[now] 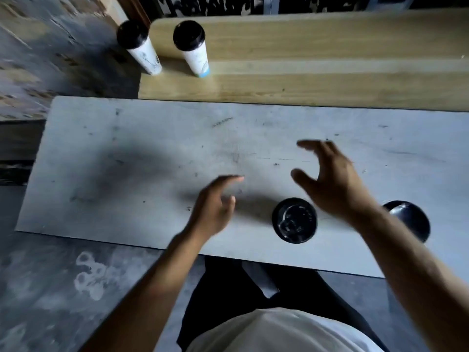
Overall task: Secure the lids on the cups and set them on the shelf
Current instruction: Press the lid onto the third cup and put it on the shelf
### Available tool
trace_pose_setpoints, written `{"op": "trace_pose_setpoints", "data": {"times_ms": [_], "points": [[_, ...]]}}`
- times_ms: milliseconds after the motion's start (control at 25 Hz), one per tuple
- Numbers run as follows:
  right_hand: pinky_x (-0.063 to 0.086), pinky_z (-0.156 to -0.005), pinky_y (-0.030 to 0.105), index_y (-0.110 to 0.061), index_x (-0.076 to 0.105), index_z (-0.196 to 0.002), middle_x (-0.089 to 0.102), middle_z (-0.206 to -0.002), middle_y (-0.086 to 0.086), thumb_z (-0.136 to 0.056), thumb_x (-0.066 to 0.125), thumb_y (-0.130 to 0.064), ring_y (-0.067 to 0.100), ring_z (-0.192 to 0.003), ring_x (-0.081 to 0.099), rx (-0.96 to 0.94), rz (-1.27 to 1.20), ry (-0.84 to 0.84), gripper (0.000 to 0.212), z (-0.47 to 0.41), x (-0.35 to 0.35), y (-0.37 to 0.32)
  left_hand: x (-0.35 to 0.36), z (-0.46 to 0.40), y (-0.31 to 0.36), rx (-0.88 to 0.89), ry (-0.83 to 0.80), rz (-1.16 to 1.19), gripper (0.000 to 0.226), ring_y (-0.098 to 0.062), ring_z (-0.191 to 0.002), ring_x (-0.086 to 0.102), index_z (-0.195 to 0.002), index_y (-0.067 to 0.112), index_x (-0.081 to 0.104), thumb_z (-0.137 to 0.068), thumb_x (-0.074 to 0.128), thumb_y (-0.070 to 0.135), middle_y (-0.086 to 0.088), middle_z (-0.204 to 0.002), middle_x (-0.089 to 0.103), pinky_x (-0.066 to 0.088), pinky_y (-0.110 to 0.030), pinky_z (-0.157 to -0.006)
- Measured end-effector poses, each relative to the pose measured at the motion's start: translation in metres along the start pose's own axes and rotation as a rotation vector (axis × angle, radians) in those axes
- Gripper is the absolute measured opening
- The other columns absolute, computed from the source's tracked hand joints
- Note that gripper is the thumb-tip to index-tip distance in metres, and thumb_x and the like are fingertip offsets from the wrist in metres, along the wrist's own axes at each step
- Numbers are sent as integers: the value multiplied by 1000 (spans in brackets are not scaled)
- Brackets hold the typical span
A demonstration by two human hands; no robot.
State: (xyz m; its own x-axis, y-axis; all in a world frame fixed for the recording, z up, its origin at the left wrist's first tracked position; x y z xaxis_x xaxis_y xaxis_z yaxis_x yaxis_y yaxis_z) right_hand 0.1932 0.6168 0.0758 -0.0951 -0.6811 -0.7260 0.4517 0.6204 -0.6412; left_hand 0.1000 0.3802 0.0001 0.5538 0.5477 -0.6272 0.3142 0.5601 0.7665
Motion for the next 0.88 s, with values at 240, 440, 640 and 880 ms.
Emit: {"op": "trace_pose_setpoints", "data": {"times_ms": [240,440,640,880], "points": [[47,-108,41,-22,45,-149,42,-150,9,-78,75,-39,34,-132,51,-85,9,-166,79,83,29,24,95,61,16,-269,-166,-24,116,-14,-155,18,-160,18,21,-67,88,29,3,-167,20,21,-31,-125],[54,-98,41,-17,54,-142,45,-146,11,-75,75,-20,37,-124,56,-160,158,-190,71,94,43,26,113,34,39,-301,-142,83,59,-9,-104,66,-123,17,65,-68,85,13,6,-113,69,44,-4,-78],[44,-98,20,-18,56,-142,57,-138,9,-84,74,-18,26,-121,62,-69,-41,-207,61,86,14,28,79,57,44,-268,-211,268,60,-3,-99,71,-120,35,61,-65,86,35,11,-110,75,59,-30,-85],[54,-96,38,-48,64,-124,76,-117,3,-82,43,-46,24,-110,69,144,-440,-213,47,80,-8,20,28,72,83,-238,-225,299,65,-8,-75,70,-118,32,60,-65,77,65,6,-96,74,56,-28,-60]]}}
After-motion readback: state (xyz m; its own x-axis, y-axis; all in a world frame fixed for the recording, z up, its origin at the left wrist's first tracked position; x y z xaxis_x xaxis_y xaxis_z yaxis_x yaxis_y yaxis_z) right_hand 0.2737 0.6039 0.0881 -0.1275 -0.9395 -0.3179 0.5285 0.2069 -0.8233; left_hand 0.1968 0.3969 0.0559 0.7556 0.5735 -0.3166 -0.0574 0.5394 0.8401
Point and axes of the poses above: each hand's wrist, its own z-axis away from the middle knuckle, its own x-axis out of the palm, y = z × x, the point moved 2 cm from there along -z, towards the middle knuckle
